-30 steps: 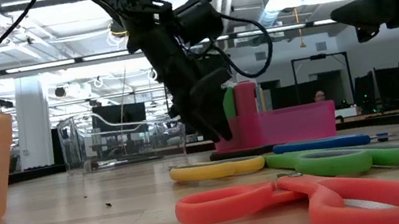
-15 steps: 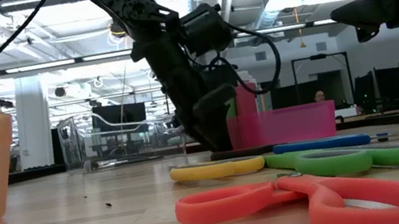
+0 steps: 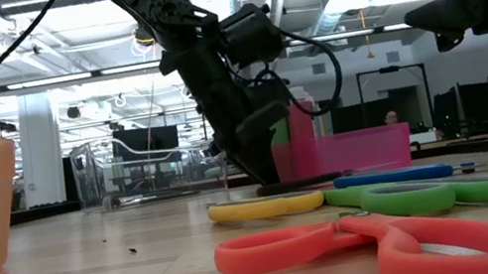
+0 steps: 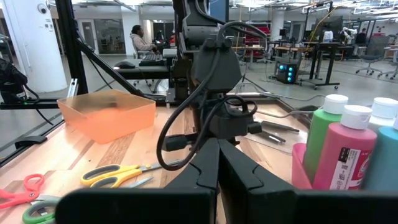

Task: Pick & Place Paint Supplies
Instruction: Put the black scissors into the orange bin

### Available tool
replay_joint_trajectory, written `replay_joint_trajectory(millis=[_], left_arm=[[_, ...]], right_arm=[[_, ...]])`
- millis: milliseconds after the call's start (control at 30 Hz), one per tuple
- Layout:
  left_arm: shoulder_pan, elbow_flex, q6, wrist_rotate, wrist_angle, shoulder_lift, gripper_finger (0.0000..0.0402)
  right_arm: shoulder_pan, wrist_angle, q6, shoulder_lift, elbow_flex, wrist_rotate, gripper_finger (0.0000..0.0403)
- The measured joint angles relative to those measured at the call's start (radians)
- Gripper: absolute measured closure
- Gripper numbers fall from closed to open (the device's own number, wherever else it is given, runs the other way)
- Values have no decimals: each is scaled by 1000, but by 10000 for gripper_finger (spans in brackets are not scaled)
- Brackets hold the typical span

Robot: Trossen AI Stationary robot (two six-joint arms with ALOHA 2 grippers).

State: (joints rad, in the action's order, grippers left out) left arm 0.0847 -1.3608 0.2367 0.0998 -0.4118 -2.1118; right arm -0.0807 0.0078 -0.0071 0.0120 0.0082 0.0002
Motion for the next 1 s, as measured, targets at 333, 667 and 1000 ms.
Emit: replay_joint_trajectory(millis=[333, 667, 1000], left_arm=[[-1, 6, 102, -37, -49, 192, 390], [-8, 5, 413, -117, -59, 569, 389], [-49, 4, 480, -123, 192, 933, 389]], right_arm=[[0, 0, 0, 0, 0, 0, 403], [0, 0, 0, 0, 0, 0, 403], [0, 1, 0, -1, 0, 0, 403]])
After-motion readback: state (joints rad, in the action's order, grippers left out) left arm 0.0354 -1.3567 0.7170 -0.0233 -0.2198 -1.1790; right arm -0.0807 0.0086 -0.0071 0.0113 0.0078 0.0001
